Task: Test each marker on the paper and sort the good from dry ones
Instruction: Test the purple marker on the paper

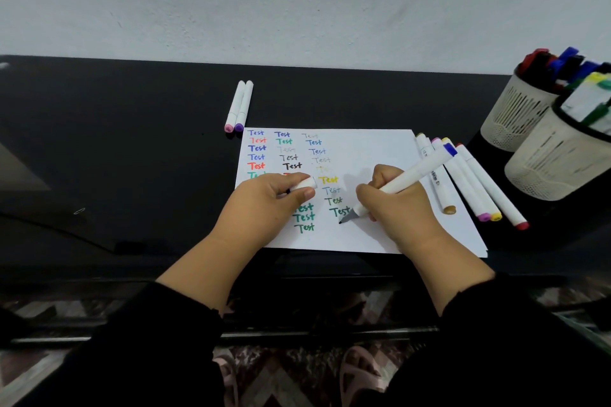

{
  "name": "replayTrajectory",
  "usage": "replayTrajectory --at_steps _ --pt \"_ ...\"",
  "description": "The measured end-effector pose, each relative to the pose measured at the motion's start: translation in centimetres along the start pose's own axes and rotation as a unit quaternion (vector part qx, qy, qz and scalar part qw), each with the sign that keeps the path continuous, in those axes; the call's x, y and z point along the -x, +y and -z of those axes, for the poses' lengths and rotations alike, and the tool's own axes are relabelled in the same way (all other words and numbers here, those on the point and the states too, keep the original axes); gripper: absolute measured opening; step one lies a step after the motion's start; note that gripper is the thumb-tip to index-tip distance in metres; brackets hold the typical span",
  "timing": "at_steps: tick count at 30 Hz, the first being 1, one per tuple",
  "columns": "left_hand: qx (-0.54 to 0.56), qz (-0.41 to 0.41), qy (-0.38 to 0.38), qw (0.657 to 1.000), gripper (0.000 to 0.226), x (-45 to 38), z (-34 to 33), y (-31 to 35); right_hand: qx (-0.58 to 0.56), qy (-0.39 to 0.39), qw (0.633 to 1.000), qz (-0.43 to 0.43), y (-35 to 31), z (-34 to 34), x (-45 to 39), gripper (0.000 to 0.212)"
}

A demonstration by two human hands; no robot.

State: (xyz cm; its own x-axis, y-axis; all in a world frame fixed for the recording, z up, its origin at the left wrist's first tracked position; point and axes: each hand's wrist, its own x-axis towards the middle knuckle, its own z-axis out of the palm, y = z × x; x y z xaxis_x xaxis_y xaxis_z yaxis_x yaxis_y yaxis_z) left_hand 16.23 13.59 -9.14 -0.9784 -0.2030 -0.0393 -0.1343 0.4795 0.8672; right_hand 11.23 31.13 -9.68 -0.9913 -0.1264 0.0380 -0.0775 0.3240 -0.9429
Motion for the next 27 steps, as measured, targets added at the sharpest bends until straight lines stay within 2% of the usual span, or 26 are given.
replayTrajectory --at_steps 4,8,14,27 --pt "-0.014 -0.003 0.0 1.0 0.024 0.07 -0.16 -0.13 -0.003 0.004 1.0 -0.002 -0.1 0.2 0.15 0.025" --pt "-0.016 0.0 0.001 1.0 0.028 -0.05 -0.23 -0.31 -0.012 0.018 1.0 -0.005 0.25 0.56 -0.12 0.036" --pt "-0.028 0.003 0.007 1.0 0.029 -0.01 -0.31 -0.4 0.006 0.02 1.0 0.0 0.24 0.37 0.06 0.025" --pt "-0.038 -0.002 0.004 0.999 0.029 0.01 -0.35 -0.54 -0.003 0.026 1.0 0.0 0.18 0.45 0.03 0.023"
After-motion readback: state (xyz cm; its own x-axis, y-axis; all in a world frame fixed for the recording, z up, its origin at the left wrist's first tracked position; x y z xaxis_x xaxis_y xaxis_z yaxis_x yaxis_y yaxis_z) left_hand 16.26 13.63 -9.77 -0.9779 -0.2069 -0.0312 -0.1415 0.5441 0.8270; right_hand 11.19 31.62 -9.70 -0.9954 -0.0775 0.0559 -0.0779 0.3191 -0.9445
